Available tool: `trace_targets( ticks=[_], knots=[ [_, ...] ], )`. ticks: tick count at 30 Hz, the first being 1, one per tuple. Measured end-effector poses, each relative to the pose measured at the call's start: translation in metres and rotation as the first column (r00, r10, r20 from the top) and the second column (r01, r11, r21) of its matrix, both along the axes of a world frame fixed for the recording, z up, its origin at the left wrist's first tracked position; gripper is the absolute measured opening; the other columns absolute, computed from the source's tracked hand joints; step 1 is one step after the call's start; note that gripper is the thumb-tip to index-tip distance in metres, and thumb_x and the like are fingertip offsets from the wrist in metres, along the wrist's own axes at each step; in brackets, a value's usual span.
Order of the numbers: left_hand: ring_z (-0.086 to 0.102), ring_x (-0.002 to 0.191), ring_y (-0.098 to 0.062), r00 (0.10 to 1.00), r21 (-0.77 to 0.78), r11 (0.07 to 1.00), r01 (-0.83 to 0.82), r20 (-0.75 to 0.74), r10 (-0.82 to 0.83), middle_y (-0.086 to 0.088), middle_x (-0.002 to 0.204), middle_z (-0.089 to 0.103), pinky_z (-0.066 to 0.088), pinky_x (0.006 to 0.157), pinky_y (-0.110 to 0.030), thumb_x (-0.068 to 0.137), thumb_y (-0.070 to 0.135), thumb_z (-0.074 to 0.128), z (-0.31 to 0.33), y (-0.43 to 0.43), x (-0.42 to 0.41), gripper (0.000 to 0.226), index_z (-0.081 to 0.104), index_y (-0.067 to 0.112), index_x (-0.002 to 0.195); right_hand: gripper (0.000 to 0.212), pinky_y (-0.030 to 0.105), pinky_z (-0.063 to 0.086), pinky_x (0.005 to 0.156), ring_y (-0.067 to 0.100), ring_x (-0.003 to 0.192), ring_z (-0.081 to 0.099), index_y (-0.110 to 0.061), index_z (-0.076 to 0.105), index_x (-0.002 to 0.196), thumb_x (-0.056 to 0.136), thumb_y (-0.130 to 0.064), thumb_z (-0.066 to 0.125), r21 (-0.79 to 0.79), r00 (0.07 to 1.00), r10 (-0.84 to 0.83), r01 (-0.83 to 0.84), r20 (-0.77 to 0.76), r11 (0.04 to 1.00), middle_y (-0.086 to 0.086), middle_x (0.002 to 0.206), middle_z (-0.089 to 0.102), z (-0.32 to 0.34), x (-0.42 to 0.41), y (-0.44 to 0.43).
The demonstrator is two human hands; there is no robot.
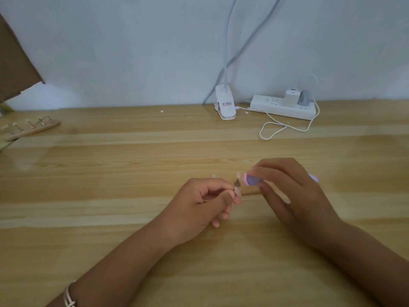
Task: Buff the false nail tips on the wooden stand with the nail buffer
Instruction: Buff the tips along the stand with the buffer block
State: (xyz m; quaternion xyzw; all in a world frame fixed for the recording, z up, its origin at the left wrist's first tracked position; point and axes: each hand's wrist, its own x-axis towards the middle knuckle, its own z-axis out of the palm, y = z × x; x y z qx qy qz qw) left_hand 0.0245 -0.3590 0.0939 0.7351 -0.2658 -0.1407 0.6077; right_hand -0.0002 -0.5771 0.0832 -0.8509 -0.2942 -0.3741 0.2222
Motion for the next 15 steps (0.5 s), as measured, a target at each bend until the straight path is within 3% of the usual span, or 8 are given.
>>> trace_targets(
  ticks=[2,5,8,10,15],
  knots=[
    [0.061,0.063,-0.01,1.0,0.005,1.0,-0.008,-0.003,0.008,0.004,0.066,0.062,0.051,0.054,-0.027,0.096,0.008,0.056,-0.001,0.0,0.001,0.019,0.072,0.01,0.087,0.034,0.023,0.045,0.093,0.013,0.108,0.06,-0.013,0.064,0.116,0.089,0.008,0.063,0.039,0.999,0.042,-0.042,-0.006,0.998,0.001,0.113,0.063,0.0,-0.002,0.004],
    [0.063,0.064,-0.01,1.0,-0.01,1.0,-0.012,0.008,0.012,-0.003,0.067,0.066,0.051,0.054,-0.026,0.092,0.019,0.063,0.0,-0.001,0.0,0.015,0.074,0.011,0.088,0.021,0.024,0.044,0.096,0.022,0.104,0.061,-0.008,0.068,0.114,0.099,0.0,0.055,-0.03,0.991,0.137,-0.137,0.002,0.99,0.009,0.111,0.065,-0.003,-0.005,0.016],
    [0.066,0.067,-0.017,0.998,-0.029,0.997,-0.066,0.019,0.067,-0.007,0.07,0.071,0.052,0.053,-0.025,0.086,0.025,0.065,0.0,-0.001,-0.001,0.017,0.076,0.012,0.089,0.023,0.011,0.033,0.096,0.019,0.099,0.061,-0.004,0.074,0.104,0.098,0.003,0.054,-0.102,0.999,0.04,-0.038,0.015,0.994,0.009,0.106,0.067,0.001,-0.002,0.01],
    [0.067,0.069,-0.012,0.994,-0.051,0.993,-0.104,0.014,0.105,-0.009,0.073,0.072,0.053,0.053,-0.026,0.083,0.023,0.067,-0.001,-0.001,-0.001,0.017,0.077,0.011,0.09,0.024,0.007,0.031,0.095,0.016,0.099,0.06,-0.003,0.074,0.104,0.088,0.009,0.061,-0.058,1.0,-0.031,0.03,-0.005,0.998,0.009,0.104,0.068,0.002,-0.001,0.004],
    [0.065,0.064,-0.006,0.994,-0.077,0.992,-0.105,0.032,0.107,-0.005,0.077,0.076,0.054,0.054,-0.021,0.082,0.018,0.07,-0.001,0.0,0.0,0.015,0.078,0.013,0.094,0.027,0.021,0.043,0.096,0.02,0.103,0.061,-0.004,0.07,0.111,0.088,0.009,0.063,-0.029,0.995,0.104,-0.104,-0.009,0.994,0.008,0.11,0.065,-0.001,-0.007,0.018]
  ],
)
